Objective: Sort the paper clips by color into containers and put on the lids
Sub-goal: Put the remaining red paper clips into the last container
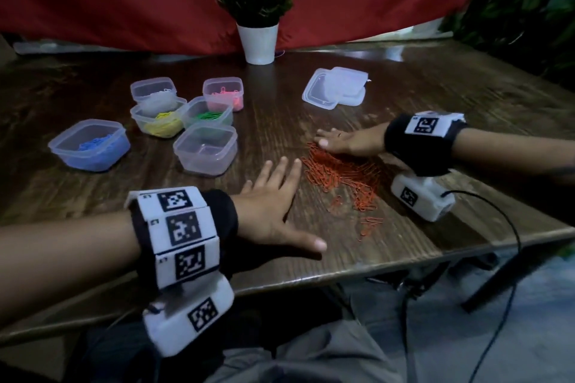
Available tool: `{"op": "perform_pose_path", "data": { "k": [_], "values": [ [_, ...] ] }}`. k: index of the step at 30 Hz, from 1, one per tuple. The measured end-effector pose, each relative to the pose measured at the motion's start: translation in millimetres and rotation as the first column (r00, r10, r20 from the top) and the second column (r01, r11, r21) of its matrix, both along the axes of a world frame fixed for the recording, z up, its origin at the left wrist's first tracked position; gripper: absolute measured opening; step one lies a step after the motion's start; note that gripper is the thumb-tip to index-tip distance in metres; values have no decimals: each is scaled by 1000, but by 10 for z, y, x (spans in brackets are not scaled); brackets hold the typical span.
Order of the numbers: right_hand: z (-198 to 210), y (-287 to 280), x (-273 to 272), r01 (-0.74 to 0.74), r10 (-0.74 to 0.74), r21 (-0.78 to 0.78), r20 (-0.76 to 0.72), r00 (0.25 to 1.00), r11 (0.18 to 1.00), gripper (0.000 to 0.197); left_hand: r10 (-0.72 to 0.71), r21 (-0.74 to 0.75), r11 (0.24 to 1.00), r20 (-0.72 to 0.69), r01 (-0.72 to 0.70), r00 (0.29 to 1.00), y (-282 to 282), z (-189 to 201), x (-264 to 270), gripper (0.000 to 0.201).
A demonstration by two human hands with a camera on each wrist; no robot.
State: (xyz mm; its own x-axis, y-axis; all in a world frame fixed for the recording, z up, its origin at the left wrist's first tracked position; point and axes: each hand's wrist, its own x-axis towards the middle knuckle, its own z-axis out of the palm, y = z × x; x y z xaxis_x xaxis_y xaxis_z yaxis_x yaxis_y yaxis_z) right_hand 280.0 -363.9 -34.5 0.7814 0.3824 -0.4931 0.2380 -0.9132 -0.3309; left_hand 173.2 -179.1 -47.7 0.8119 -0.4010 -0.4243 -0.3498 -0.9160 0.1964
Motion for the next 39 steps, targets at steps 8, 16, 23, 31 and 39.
{"op": "perform_pose_path", "data": {
  "k": [8, 16, 23, 31, 39],
  "values": [
    [128, -540, -408, 130, -192, 341, 157, 969, 931, 50, -128, 49, 991, 88, 124, 988, -427, 30, 566, 131],
    [194, -552, -596, 257, -258, 31, 187, 948, 966, 76, -389, 168, 911, 49, 376, 920, -573, 338, 963, 105],
    [166, -78, -497, 254, -252, -13, 85, 964, 967, 71, -244, -1, 970, 71, 245, 967, -477, 269, 1065, 95],
    [65, 106, -353, 315, -324, 124, 65, 944, 941, 42, -136, -260, 955, 56, 146, 989, -381, 158, 1142, 52],
    [40, 148, -290, 343, -361, 246, 34, 932, 907, 21, -42, -348, 930, 218, 118, 975, -332, 55, 1113, 25]
  ]
}}
